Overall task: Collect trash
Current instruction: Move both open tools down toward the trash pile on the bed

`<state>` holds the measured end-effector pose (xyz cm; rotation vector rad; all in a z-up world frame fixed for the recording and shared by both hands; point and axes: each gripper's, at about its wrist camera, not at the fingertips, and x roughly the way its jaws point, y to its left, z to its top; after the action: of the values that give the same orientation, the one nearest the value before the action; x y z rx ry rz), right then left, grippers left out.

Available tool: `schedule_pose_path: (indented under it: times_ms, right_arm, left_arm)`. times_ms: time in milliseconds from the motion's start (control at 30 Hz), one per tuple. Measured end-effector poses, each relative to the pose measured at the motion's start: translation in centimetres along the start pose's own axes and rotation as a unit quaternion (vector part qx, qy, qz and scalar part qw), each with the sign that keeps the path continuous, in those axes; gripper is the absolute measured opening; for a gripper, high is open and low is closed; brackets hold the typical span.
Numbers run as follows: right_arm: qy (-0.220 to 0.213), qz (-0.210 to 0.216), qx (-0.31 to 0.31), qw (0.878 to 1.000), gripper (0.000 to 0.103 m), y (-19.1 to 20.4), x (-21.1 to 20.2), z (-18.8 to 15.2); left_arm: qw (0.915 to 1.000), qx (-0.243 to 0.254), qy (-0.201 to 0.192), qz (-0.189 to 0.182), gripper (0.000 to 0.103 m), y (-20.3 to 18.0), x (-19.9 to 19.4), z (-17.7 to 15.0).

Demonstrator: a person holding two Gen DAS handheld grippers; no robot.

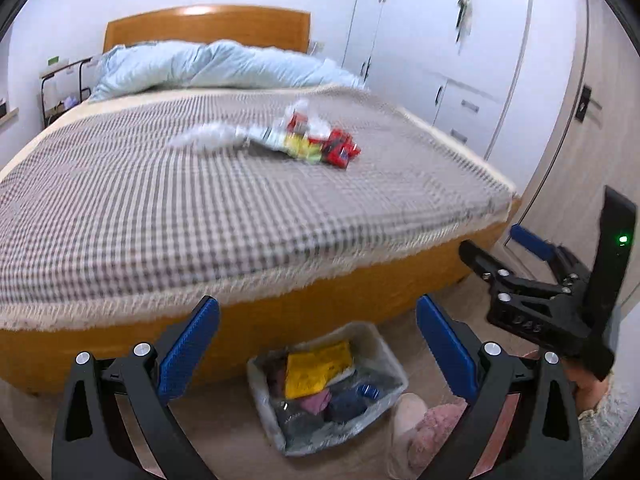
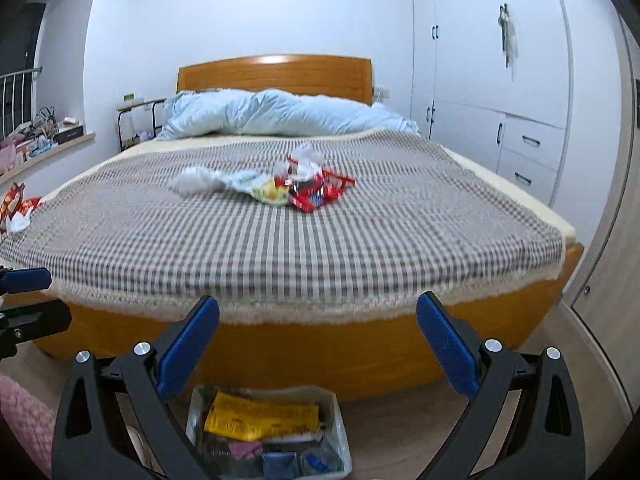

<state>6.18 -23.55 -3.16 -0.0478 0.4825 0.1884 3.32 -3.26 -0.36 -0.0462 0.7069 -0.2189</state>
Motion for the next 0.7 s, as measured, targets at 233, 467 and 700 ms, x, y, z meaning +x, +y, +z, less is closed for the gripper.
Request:
schedule_pose_path:
  times_ms: [233,467,700]
  right_arm:
    - [-0.025,0.001,0.015,1.0,0.095,0.4,1.9,2.6]
    - [-0.054,0.008,0.023,0.998,0.095,0.7,3.6,4.1]
    - [-0.091,0.005,0.033,0.995,0.095,0.8,5.1,6.0]
  left_arm:
    - [0.9987,-0.01,-0.05,-0.007,0.095,0.9,0.2,2.7]
    - [0.9952,-0.023,-0.095,-0.001,0.095,2.5,1.3,5.2]
    - [0.992,-0.042,-0.118,-0.015,0.095,4.2,3.4,7.4]
